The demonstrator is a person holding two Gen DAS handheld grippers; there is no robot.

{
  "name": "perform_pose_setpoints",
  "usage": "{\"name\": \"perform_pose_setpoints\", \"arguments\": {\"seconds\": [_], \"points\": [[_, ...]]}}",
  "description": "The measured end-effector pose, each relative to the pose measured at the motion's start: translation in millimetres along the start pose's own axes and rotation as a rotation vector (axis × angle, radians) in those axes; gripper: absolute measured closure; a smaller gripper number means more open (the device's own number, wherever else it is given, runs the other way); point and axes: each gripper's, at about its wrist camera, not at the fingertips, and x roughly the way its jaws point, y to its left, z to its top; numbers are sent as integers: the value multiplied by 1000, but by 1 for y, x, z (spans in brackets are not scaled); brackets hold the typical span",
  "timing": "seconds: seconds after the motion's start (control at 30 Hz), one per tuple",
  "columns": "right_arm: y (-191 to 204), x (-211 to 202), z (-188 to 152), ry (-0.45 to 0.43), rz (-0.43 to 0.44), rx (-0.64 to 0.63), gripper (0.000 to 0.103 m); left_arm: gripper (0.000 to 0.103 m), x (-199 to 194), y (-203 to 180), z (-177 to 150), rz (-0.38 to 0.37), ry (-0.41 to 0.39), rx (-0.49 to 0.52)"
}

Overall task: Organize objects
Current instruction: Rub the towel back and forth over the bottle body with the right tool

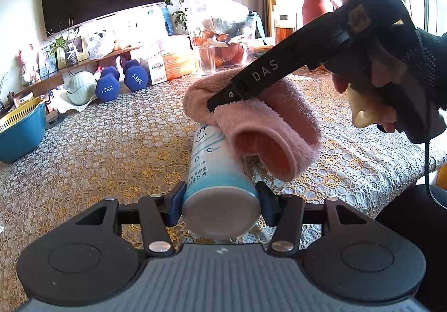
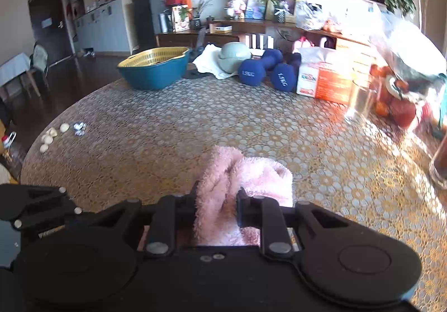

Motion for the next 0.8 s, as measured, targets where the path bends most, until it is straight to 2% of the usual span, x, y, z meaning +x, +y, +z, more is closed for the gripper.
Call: {"name": "perform_pose_setpoints", "arguments": {"seconds": [0.33,0.57,0.7,0.8], "points": [[-12,-2,-7,13,-85,7,82,50,-7,2,8,-4,-21,-8],[-19,-35,-12,-8,-199,-34,82,50,-15,0,20,-4,-53,-6],[-15,-74,-7,-92,-127,-28,82,50,-17,-2,25,-1,-68,9],[-1,-97,-4,-139,-19,-46,82,50,-16,-3,27,1,-72,10]]}}
